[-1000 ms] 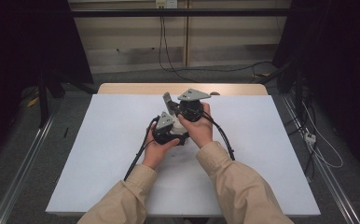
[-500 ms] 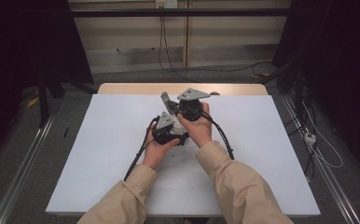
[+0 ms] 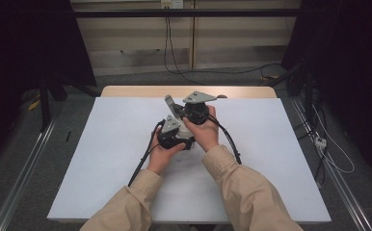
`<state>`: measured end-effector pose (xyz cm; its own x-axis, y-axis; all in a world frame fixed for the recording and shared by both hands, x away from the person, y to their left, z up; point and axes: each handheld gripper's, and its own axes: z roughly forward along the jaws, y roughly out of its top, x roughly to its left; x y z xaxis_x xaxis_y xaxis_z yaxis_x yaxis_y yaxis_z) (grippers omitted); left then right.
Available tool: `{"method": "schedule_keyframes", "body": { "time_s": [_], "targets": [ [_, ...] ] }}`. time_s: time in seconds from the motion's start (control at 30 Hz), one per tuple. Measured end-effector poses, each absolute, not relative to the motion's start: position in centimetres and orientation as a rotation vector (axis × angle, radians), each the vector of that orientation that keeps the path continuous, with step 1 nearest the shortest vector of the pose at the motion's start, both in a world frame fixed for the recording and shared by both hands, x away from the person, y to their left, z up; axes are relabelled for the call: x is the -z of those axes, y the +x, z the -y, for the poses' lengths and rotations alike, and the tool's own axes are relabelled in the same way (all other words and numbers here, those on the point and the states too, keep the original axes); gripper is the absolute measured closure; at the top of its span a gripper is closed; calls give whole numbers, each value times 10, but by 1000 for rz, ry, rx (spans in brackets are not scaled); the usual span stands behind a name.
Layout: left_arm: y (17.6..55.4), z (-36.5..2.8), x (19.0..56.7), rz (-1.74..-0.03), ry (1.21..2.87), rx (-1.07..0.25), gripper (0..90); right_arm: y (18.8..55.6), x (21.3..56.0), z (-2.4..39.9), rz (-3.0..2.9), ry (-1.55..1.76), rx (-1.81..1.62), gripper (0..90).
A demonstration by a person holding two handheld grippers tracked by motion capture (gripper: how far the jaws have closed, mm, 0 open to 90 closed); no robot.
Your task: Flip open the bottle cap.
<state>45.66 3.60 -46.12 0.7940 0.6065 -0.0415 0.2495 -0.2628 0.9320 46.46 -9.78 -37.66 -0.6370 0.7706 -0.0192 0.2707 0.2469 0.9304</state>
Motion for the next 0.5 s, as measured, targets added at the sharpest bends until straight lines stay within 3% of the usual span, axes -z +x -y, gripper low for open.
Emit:
{"method": "schedule_keyframes", "body": {
  "time_s": [0.5],
  "targets": [
    [457,-36,461,-649,1850,-392,187,468,382,96,-2049,965,-1392,900]
  ]
}}
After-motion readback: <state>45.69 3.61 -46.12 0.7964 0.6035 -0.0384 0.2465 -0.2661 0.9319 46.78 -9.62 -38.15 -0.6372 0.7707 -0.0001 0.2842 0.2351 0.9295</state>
